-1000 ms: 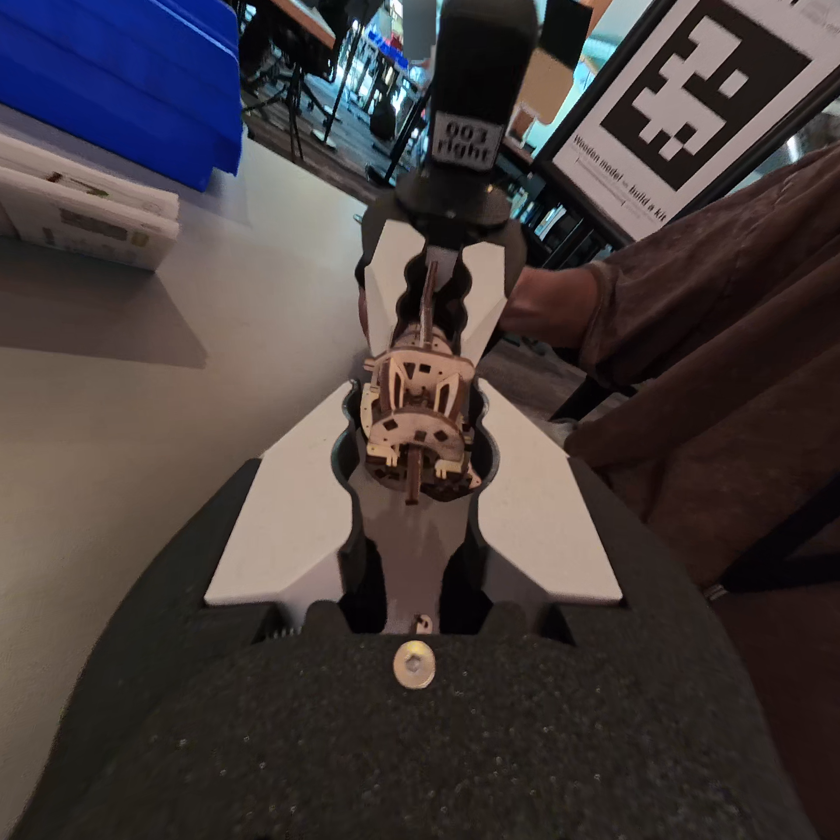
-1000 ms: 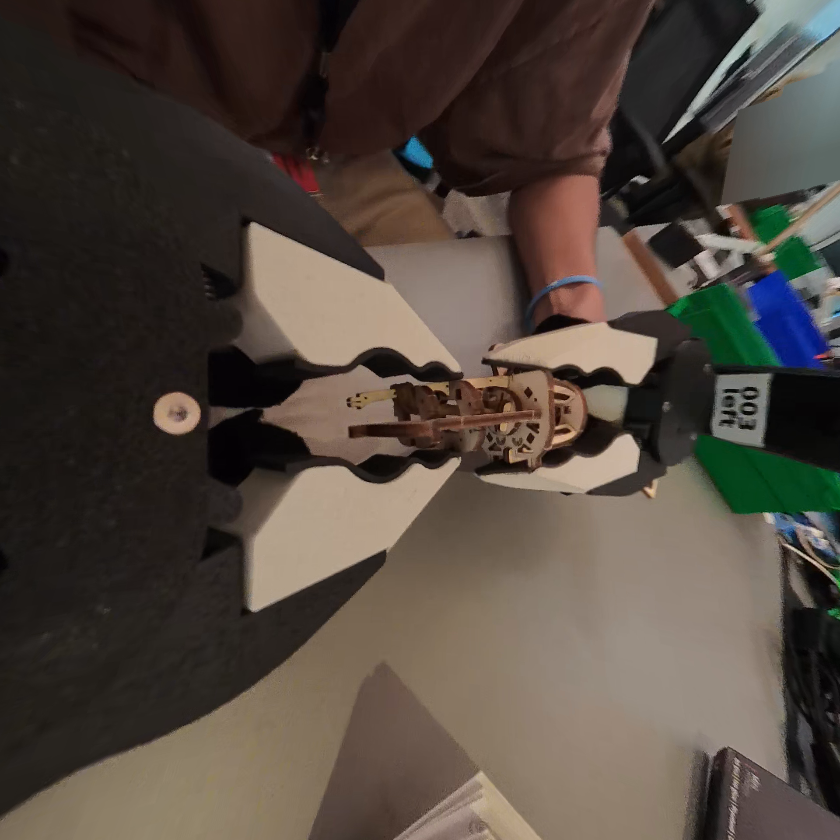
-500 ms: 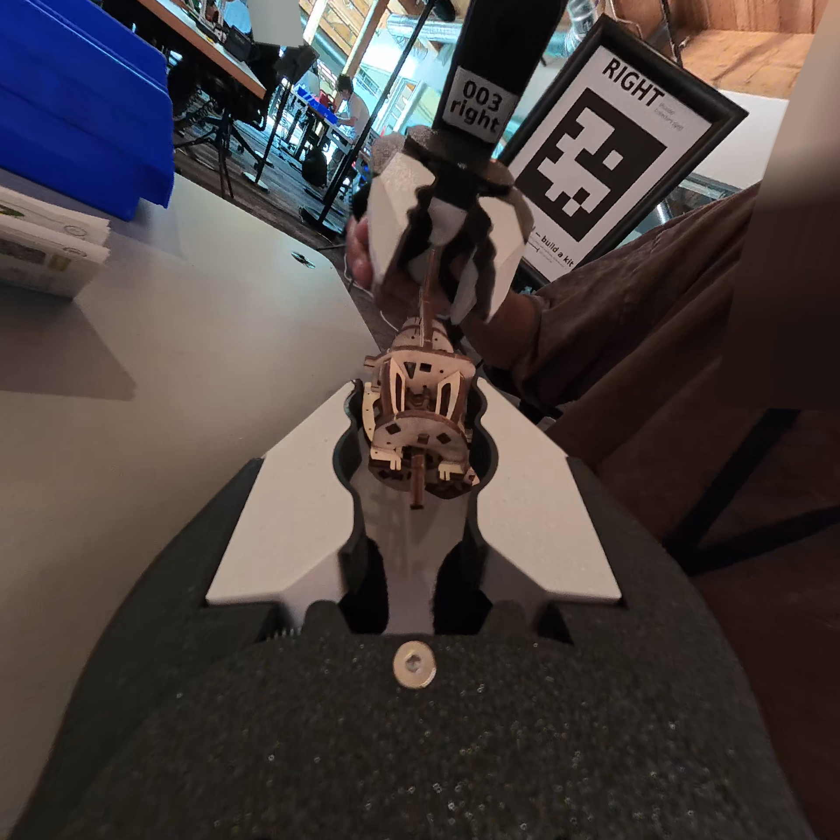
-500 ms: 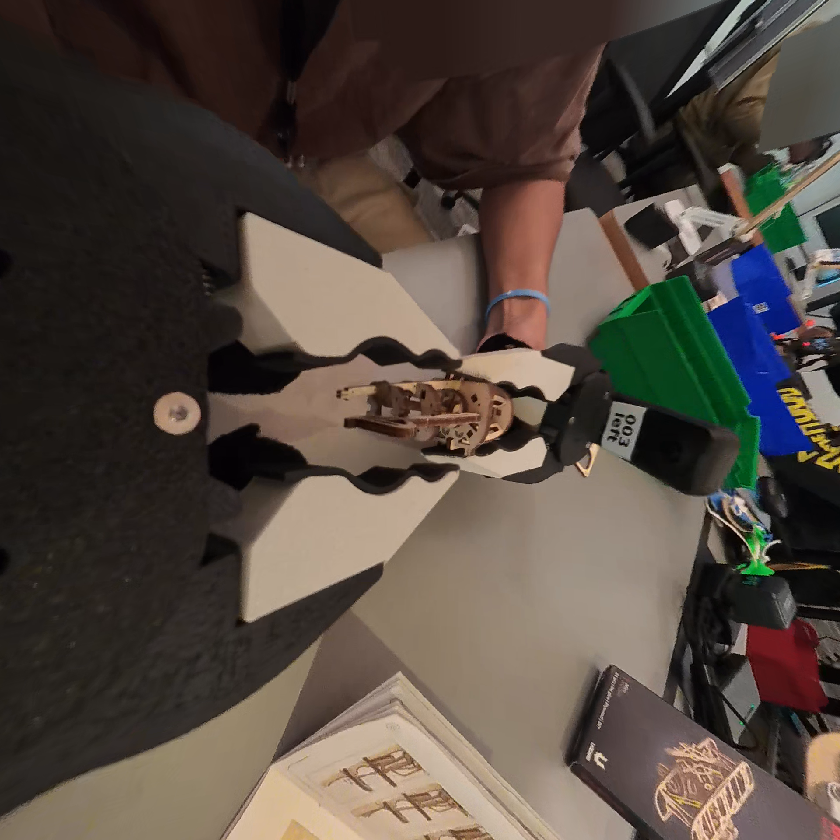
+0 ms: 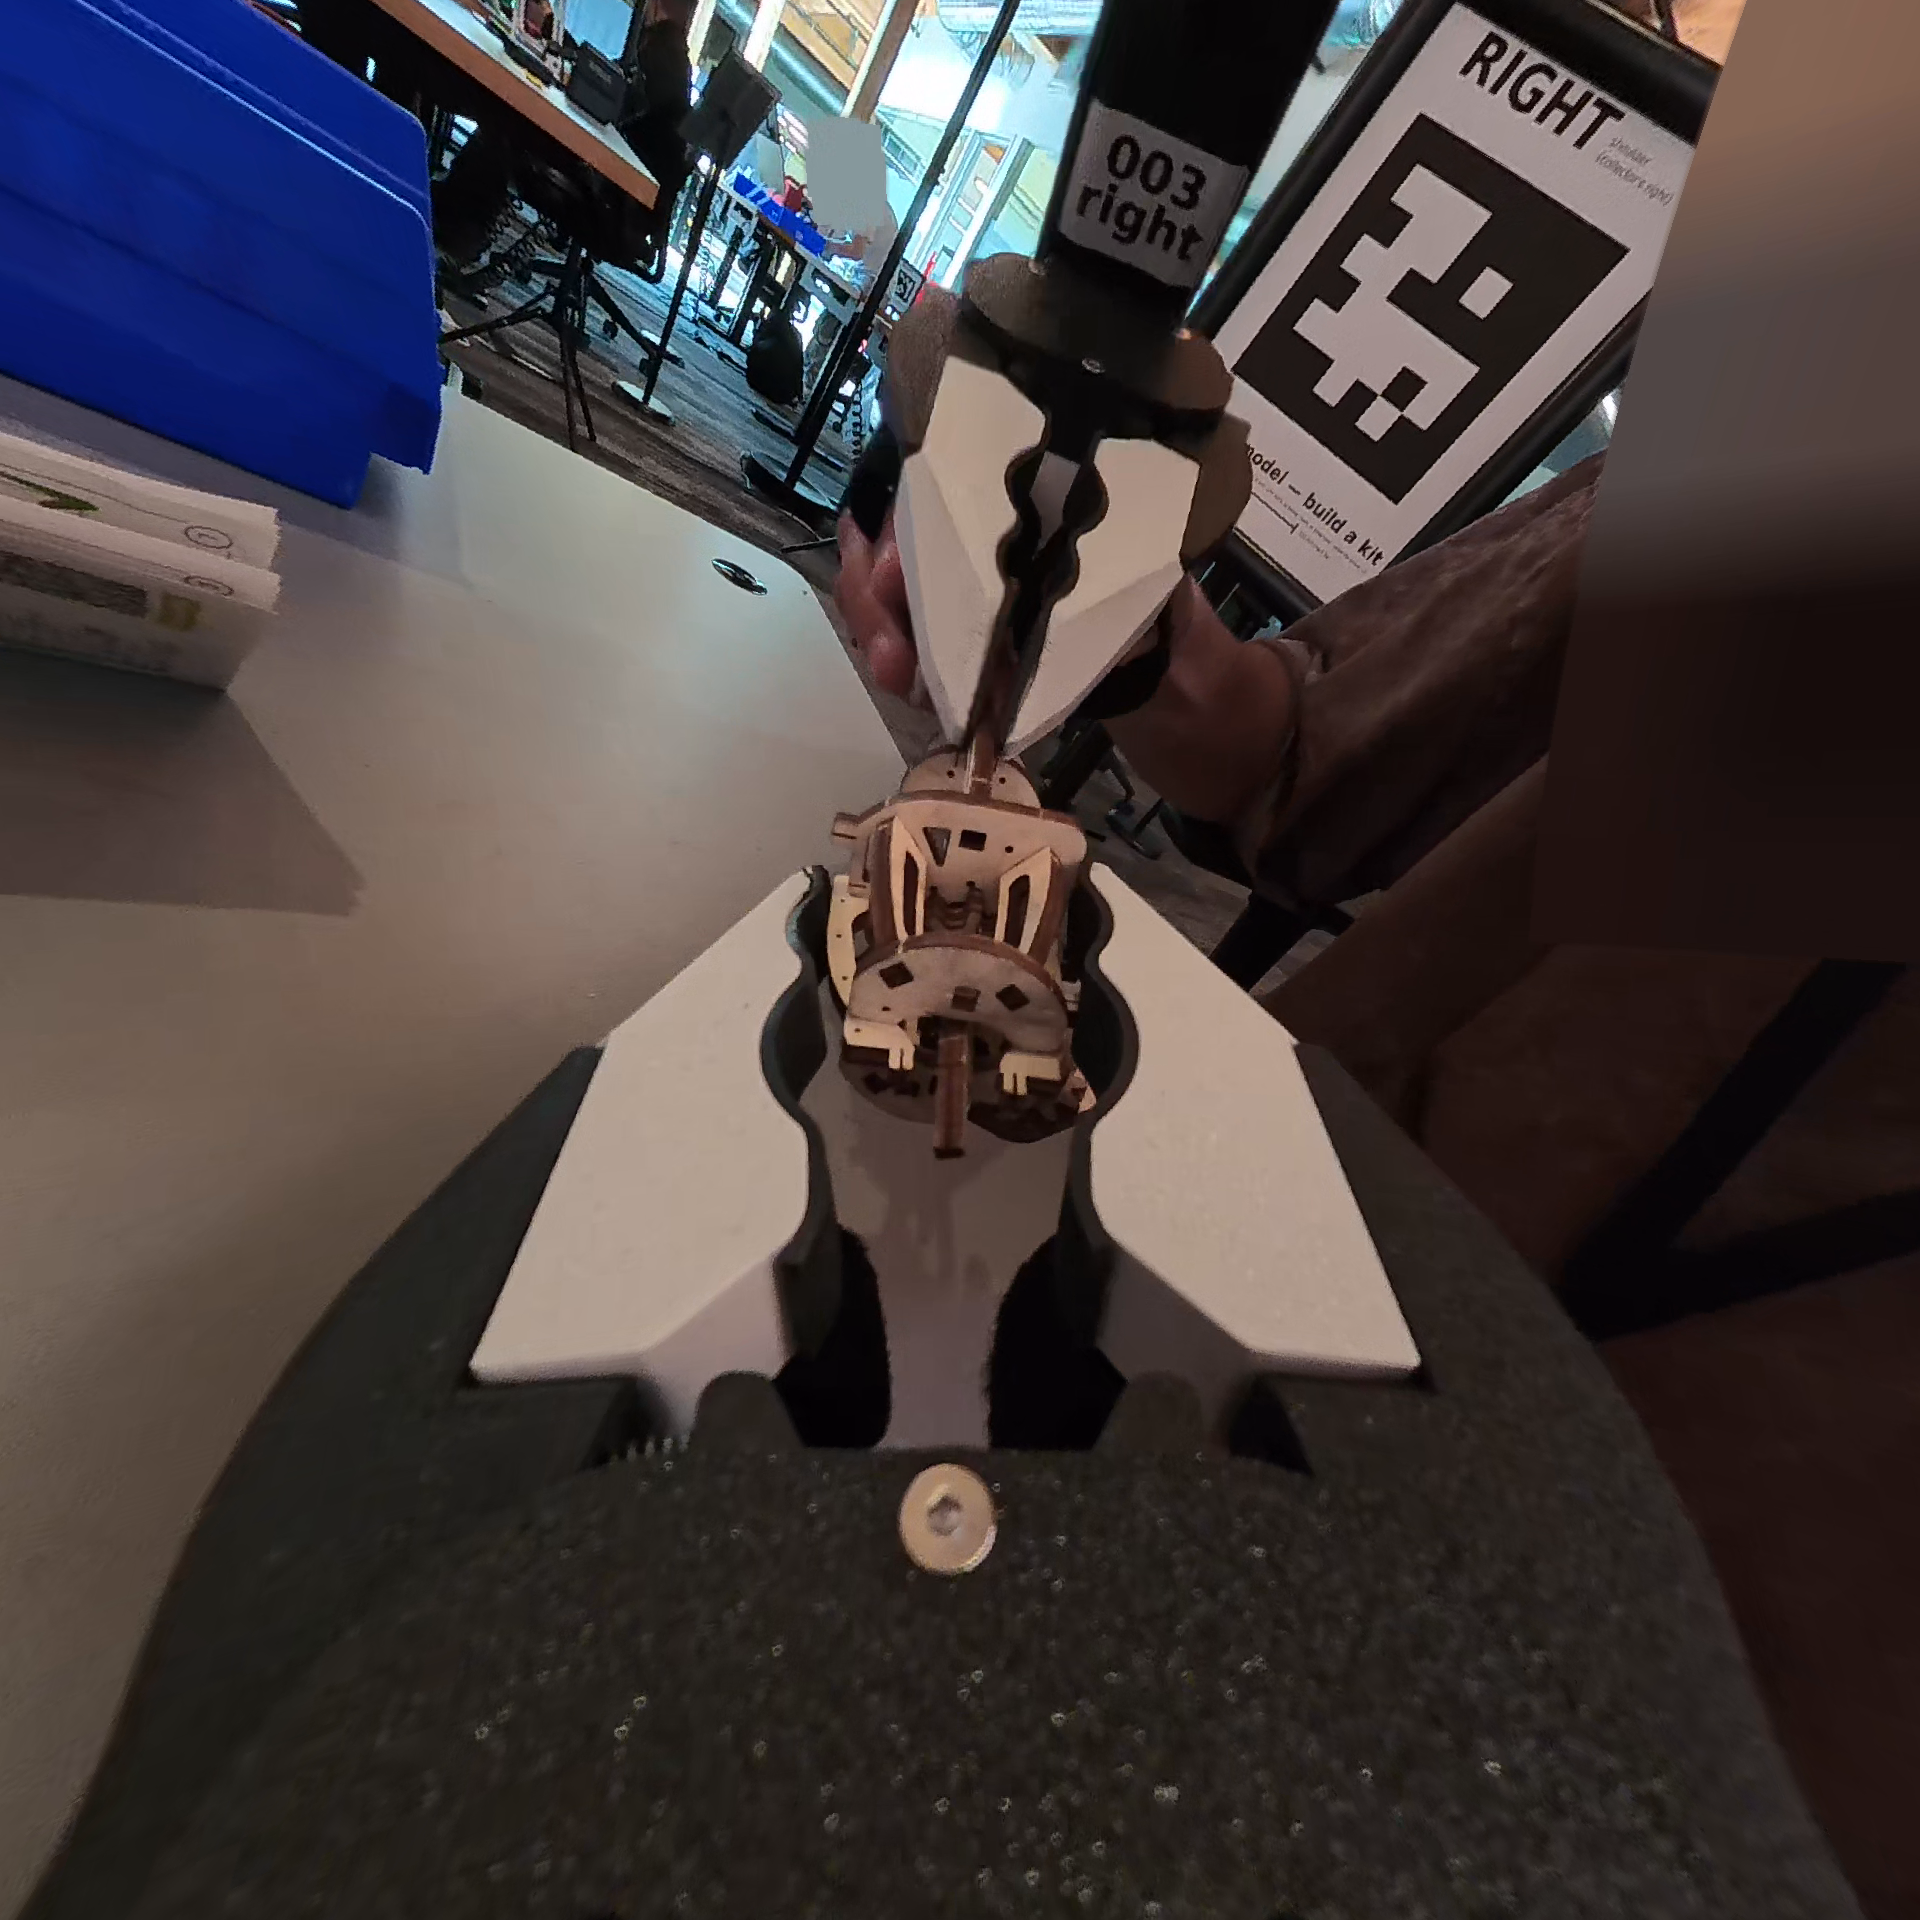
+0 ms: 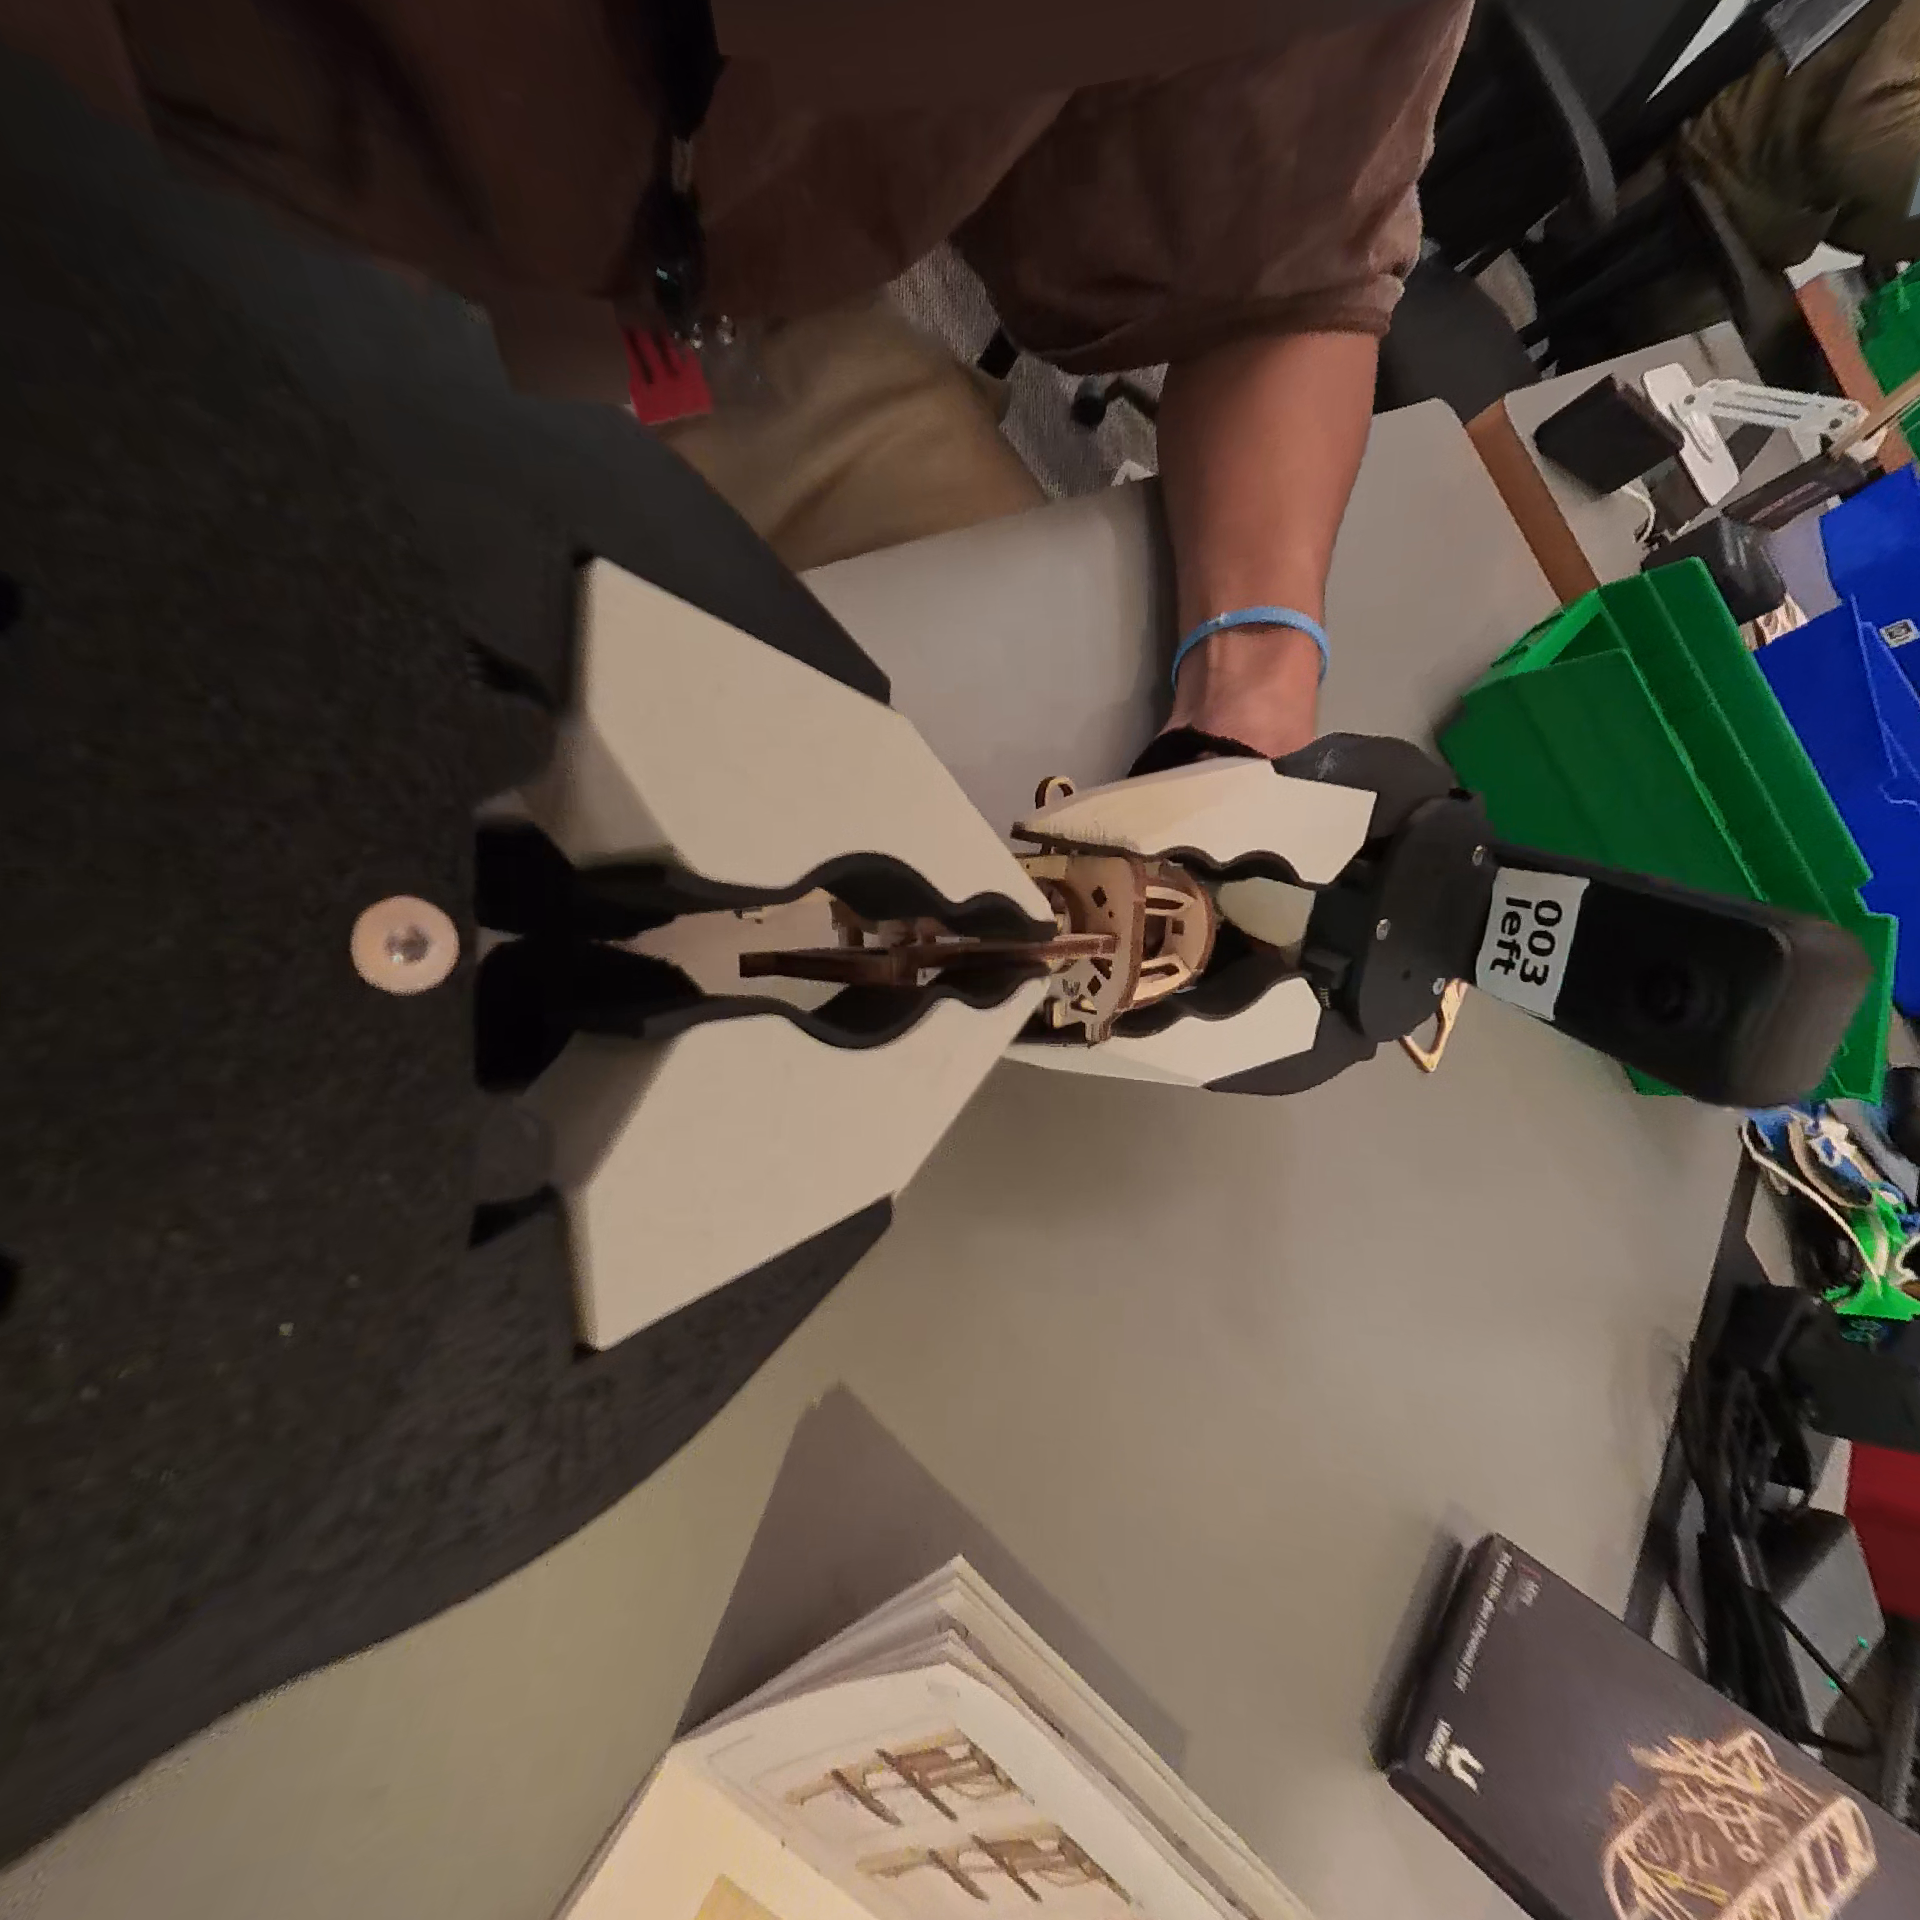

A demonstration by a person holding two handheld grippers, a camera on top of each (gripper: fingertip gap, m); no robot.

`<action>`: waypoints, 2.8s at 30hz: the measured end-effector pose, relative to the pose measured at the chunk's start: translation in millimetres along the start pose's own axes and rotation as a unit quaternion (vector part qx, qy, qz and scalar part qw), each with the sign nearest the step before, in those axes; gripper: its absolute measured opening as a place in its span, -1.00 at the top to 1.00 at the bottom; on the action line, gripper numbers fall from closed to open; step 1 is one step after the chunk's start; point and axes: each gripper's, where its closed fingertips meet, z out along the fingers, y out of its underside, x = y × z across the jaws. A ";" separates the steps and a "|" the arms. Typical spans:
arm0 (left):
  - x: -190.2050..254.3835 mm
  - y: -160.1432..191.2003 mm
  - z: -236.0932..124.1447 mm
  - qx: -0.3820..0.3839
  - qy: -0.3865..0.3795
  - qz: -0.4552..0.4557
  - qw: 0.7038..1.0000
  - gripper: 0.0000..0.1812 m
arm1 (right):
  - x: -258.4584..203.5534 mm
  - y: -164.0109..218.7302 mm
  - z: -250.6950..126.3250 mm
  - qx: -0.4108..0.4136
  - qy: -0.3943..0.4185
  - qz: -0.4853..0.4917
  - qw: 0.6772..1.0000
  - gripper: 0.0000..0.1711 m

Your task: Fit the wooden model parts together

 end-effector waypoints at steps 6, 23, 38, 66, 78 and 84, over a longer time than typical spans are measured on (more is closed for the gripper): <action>-3.2 2.4 1.6 -0.007 -0.009 -0.005 1.000 0.54 | 1.8 4.0 0.7 0.003 -0.016 0.048 0.999 0.97; -7.1 4.1 3.0 -0.012 -0.032 0.002 0.999 0.54 | 4.0 7.4 2.6 0.011 -0.035 0.083 0.996 0.97; 2.3 16.1 15.1 -0.053 -0.049 0.080 0.994 0.54 | -14.9 13.2 -4.1 -0.034 -0.074 -0.019 0.996 0.78; 15.1 30.6 23.7 -0.089 -0.034 0.123 0.988 0.55 | -25.8 37.4 0.2 -0.106 -0.152 -0.039 0.982 0.97; 6.0 43.6 28.3 -0.135 -0.063 0.132 0.980 0.56 | -22.4 48.6 2.8 -0.147 -0.126 -0.041 0.980 0.97; 4.6 38.1 27.0 -0.116 -0.079 0.148 0.979 0.54 | -20.0 44.4 0.3 -0.178 -0.081 -0.121 0.973 0.98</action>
